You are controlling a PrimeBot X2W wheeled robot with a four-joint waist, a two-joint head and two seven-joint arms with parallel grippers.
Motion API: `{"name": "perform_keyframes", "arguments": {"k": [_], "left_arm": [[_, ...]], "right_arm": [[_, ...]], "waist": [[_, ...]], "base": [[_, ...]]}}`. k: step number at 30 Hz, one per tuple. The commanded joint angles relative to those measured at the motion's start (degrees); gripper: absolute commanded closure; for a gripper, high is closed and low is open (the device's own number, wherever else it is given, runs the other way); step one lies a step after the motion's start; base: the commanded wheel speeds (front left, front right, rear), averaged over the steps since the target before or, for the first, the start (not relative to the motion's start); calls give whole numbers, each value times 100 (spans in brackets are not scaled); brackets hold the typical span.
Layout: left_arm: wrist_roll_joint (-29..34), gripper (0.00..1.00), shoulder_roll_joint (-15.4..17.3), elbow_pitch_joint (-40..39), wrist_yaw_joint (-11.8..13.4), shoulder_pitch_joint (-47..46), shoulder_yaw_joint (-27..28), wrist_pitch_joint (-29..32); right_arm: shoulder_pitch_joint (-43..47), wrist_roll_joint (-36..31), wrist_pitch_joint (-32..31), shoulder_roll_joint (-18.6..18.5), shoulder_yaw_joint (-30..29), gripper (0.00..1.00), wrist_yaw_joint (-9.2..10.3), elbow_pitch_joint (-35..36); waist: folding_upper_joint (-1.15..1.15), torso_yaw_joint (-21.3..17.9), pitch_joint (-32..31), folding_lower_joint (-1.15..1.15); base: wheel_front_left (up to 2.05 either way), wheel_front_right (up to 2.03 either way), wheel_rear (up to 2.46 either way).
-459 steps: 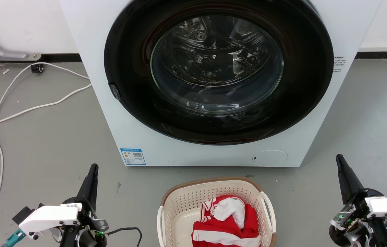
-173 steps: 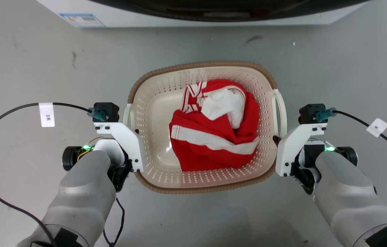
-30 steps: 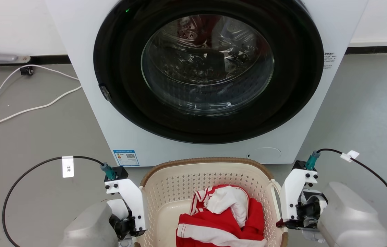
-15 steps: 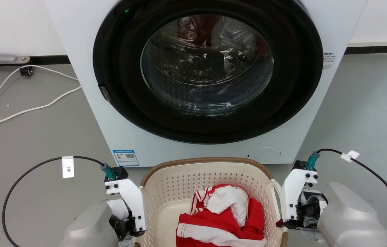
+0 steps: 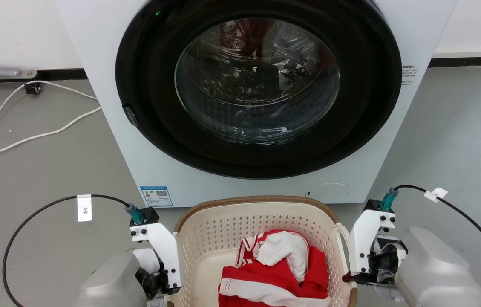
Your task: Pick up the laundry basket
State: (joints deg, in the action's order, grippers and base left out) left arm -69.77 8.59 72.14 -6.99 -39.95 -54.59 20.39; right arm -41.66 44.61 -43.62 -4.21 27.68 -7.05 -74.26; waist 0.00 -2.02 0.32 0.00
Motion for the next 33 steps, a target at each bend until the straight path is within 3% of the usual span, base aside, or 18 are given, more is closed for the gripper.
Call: {"name": "perform_keyframes", "arguments": {"k": [1,33], "left_arm": [[-60,100,-258,-137,-91,17,-9,-29],[-204,100,-250,-137,-91,84,-170,-128]], "right_arm": [[1,133,23,245,-13,100,-82,79],[73,267,49,253,93,100,-82,82]], "waist": [[0,2,-3,0],[0,-21,-13,0]], "base": [[0,0,0],[0,0,0]]}}
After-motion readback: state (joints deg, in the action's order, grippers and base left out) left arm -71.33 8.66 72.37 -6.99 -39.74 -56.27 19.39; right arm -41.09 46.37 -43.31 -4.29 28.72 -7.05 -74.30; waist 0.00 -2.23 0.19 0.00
